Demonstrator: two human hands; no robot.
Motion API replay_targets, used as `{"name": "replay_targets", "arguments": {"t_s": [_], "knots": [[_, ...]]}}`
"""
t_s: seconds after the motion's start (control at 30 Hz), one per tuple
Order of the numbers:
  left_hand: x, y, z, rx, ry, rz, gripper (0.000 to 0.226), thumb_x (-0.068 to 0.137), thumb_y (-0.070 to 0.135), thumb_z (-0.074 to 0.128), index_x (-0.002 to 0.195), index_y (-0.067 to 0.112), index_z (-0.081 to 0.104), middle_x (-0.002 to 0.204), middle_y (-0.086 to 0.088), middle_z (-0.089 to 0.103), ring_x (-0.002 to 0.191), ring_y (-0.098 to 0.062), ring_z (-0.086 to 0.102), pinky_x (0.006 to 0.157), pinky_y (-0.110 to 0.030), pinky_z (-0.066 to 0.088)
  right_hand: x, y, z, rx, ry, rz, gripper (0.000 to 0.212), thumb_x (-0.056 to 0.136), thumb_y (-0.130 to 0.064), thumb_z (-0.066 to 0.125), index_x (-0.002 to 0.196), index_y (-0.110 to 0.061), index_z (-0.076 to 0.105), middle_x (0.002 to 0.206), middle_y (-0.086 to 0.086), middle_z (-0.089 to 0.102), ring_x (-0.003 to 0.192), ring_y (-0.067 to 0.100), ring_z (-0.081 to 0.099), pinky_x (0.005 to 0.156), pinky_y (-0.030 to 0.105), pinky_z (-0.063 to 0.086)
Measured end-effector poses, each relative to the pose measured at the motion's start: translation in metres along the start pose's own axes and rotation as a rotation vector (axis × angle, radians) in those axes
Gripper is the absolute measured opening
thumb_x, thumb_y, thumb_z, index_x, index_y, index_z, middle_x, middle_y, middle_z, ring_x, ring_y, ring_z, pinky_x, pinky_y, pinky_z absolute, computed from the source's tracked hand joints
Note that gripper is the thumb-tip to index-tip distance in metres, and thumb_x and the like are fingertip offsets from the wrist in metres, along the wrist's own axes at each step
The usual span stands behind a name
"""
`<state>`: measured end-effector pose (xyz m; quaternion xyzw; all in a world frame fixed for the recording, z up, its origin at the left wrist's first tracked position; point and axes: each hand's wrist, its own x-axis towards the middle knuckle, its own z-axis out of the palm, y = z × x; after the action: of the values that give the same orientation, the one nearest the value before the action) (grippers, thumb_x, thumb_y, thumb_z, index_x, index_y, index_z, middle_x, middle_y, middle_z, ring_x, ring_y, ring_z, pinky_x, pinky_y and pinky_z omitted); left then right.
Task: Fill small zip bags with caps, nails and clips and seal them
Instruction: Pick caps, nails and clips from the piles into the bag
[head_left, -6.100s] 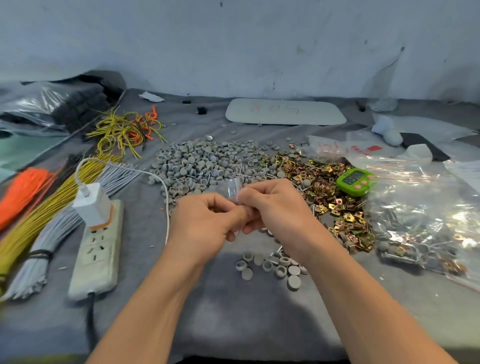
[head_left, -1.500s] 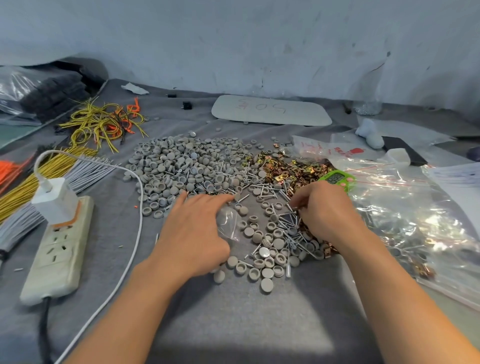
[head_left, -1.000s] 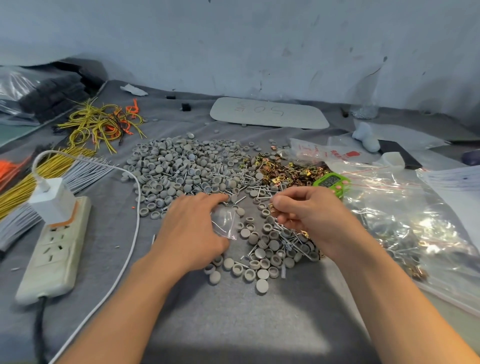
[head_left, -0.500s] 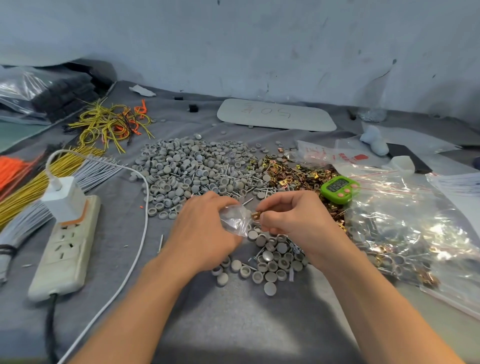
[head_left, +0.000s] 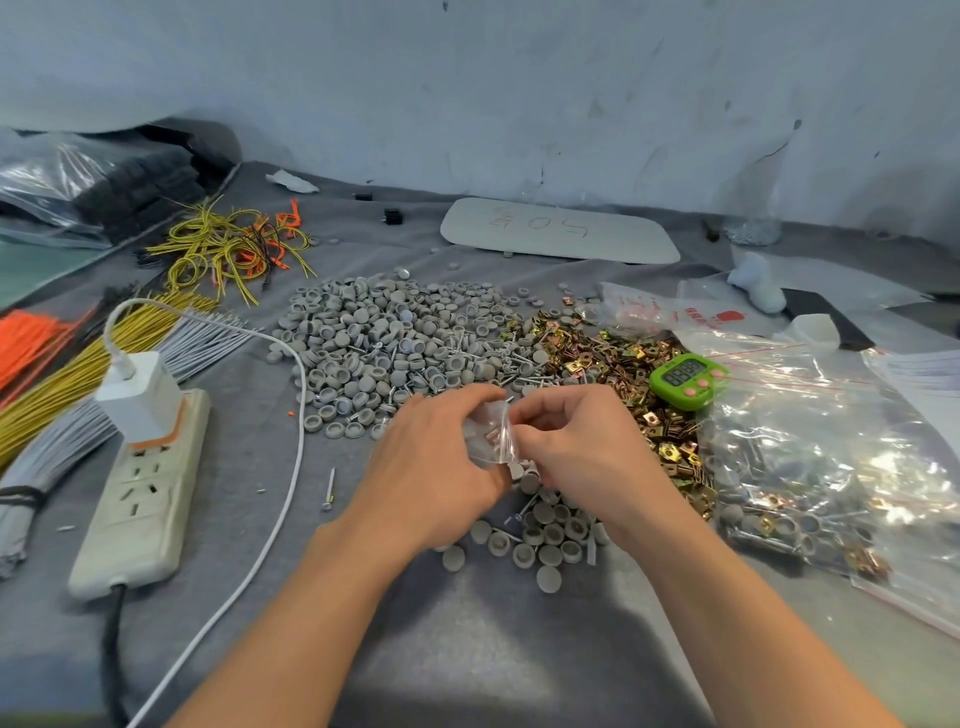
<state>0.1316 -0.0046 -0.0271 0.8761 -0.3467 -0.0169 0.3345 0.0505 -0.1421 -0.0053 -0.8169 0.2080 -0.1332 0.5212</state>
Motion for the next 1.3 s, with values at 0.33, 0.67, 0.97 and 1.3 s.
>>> {"name": "replay_targets", "arguments": {"t_s": [0.33,0.67,0.97,1.3], "knots": [[-0.002,-0.001,-0.003,0.118,0.096,-0.020,0.076,0.071,0.034,0.083,0.141,0.037,0.053,0.128,0.014,0.060,0.120,-0.011,0.047,0.111,-0.036,0.039,-0.005,-0.002,0.002,-0.158,0.125,-0.079,0.011,0.075,-0.011,0.072,0.070,-0.021,0.069,0.057,-0.008,0.071,0.047,0.004,0.062,0.044,0.015,0.043],[-0.010,0.017,-0.001,-0.117,0.243,0.168,0.044,0.080,0.037,0.083,0.121,0.046,0.072,0.108,0.031,0.062,0.110,0.005,0.057,0.099,-0.021,0.047,-0.001,-0.003,-0.021,0.427,0.037,0.213,0.012,0.077,-0.001,0.070,0.071,-0.010,0.069,0.071,0.011,0.075,0.051,0.015,0.059,0.049,0.024,0.043],[-0.008,0.024,-0.005,-0.397,0.181,0.038,0.022,0.079,0.031,0.086,0.094,0.045,0.081,0.083,0.031,0.073,0.081,0.014,0.066,0.069,-0.002,0.043,-0.007,-0.007,-0.028,0.490,-0.125,0.203,0.021,0.091,0.002,0.065,0.073,-0.007,0.063,0.059,0.007,0.061,0.049,0.016,0.053,0.058,0.031,0.039],[-0.006,0.023,-0.014,-0.781,0.003,0.049,0.024,0.072,0.009,0.090,0.083,0.029,0.083,0.076,-0.001,0.078,0.062,-0.007,0.069,0.063,-0.017,0.052,-0.008,-0.008,-0.028,0.721,-0.237,0.235,0.035,0.091,0.006,0.060,0.060,-0.010,0.067,0.061,0.008,0.055,0.050,0.014,0.047,0.045,0.021,0.045]]}}
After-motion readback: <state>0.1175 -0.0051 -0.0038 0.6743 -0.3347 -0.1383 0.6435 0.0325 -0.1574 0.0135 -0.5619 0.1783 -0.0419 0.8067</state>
